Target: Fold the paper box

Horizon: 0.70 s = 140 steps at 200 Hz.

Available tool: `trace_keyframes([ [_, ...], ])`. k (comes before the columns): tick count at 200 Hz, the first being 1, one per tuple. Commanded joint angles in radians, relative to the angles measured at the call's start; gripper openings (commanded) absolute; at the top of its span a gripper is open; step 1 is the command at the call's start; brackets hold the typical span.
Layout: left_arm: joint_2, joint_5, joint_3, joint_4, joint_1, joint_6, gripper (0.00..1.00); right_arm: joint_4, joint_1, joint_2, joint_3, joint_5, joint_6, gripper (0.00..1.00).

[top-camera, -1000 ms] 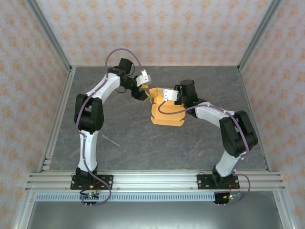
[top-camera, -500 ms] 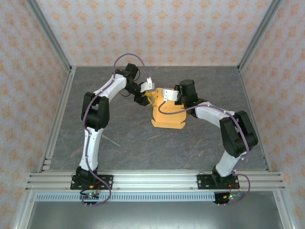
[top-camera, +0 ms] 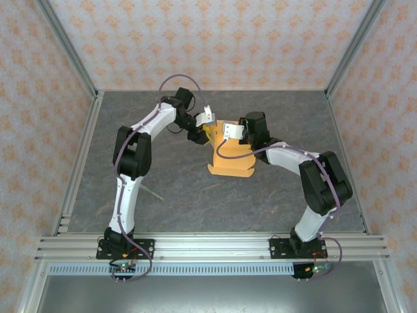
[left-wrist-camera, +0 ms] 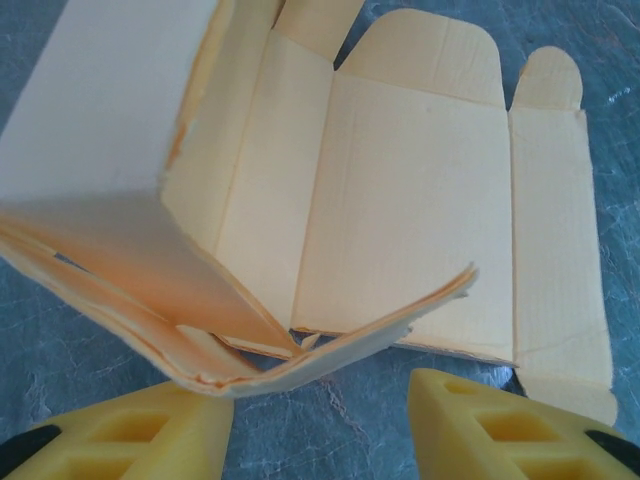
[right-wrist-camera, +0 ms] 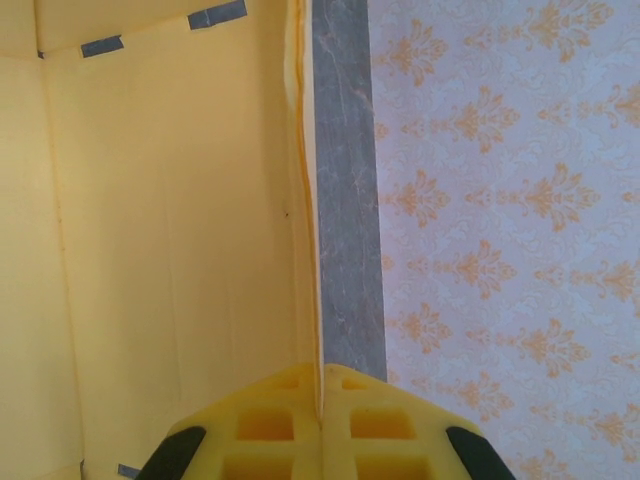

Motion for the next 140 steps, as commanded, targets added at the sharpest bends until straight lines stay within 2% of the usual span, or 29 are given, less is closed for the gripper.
trace_keyframes([
  [1,-0.033,0.009,-0.002,0.035,-0.008,-0.055,0.51,0.054,0.010,-0.005,-0.014,0.010,0.000,0.00],
  [38,-0.014,-0.007,0.042,0.016,-0.003,-0.087,0.50,0.057,0.010,-0.014,-0.023,0.003,-0.007,0.00],
  [80,-0.002,-0.013,0.061,0.048,0.000,-0.168,0.43,0.058,0.013,-0.018,-0.026,-0.009,0.006,0.00],
  [140,0.011,-0.045,0.067,0.092,-0.016,-0.213,0.38,0.067,0.016,-0.018,-0.024,-0.029,0.045,0.00],
])
